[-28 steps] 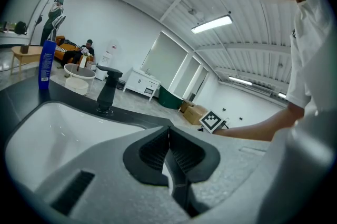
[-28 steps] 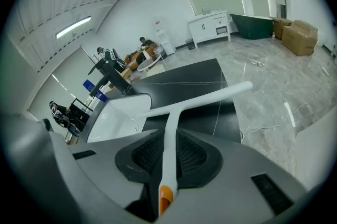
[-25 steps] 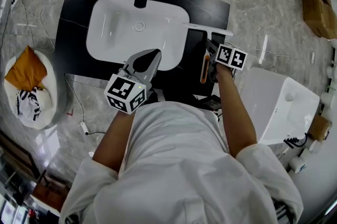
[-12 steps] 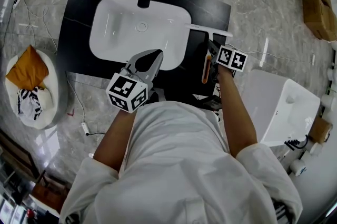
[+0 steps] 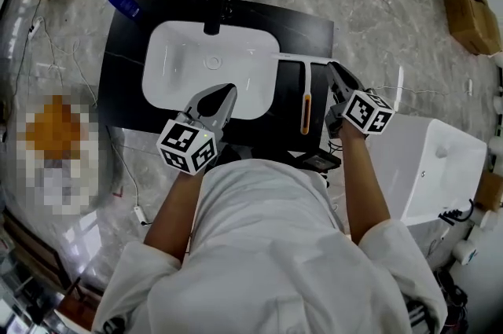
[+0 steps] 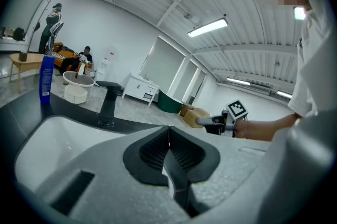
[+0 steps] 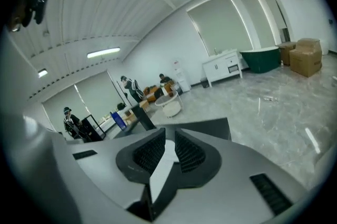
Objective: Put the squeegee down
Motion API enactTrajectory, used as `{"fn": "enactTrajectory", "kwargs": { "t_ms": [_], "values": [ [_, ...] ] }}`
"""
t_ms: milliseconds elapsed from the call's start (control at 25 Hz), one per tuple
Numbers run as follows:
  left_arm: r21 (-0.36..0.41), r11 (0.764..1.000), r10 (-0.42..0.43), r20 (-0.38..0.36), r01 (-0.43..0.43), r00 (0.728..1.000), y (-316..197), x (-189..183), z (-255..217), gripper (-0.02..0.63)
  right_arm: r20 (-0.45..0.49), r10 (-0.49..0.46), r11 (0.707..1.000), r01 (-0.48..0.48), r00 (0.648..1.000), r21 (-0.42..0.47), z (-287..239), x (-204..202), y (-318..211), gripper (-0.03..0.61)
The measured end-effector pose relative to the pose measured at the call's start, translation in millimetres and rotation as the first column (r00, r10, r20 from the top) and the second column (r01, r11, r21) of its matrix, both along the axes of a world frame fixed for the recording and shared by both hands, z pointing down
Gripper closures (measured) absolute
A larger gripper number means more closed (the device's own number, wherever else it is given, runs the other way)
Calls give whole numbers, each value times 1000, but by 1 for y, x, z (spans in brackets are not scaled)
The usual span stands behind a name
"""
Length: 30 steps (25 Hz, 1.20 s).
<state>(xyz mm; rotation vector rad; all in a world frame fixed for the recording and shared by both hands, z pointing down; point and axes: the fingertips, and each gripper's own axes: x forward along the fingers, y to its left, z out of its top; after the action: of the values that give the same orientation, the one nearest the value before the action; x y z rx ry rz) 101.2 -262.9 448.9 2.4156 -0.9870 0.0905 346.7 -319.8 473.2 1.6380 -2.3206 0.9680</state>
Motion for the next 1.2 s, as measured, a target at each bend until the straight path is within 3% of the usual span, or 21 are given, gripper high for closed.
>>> {"fn": "enactTrajectory", "kwargs": {
  "t_ms": [120, 280, 520, 680, 840, 1200],
  "values": [
    [28, 1000, -8, 15, 8, 1000, -6, -6, -12, 597, 48, -36, 981, 26, 998, 194, -72, -3, 3, 543],
    [79, 997, -17, 32, 14, 999, -20, -16, -32, 597, 75, -104, 917, 66, 992, 394, -144, -8, 21, 554],
    [159, 987, 4, 30, -9, 1000, -21, -13, -71, 597, -93, -114, 815, 147, 989, 561, -210, -7, 57, 558],
    [221, 975, 8, 33, -15, 999, -22, -13, -95, 597, -196, -58, 774, 168, 979, 610, -232, -3, 76, 560],
    [266, 964, 15, 26, -21, 1000, -23, -10, -116, 597, -271, -15, 754, 189, 962, 629, -240, 4, 94, 561],
    [285, 955, 80, 16, -81, 997, -21, 20, -133, 597, -223, 47, 791, 100, 974, 604, -222, 33, 101, 563]
  ]
}}
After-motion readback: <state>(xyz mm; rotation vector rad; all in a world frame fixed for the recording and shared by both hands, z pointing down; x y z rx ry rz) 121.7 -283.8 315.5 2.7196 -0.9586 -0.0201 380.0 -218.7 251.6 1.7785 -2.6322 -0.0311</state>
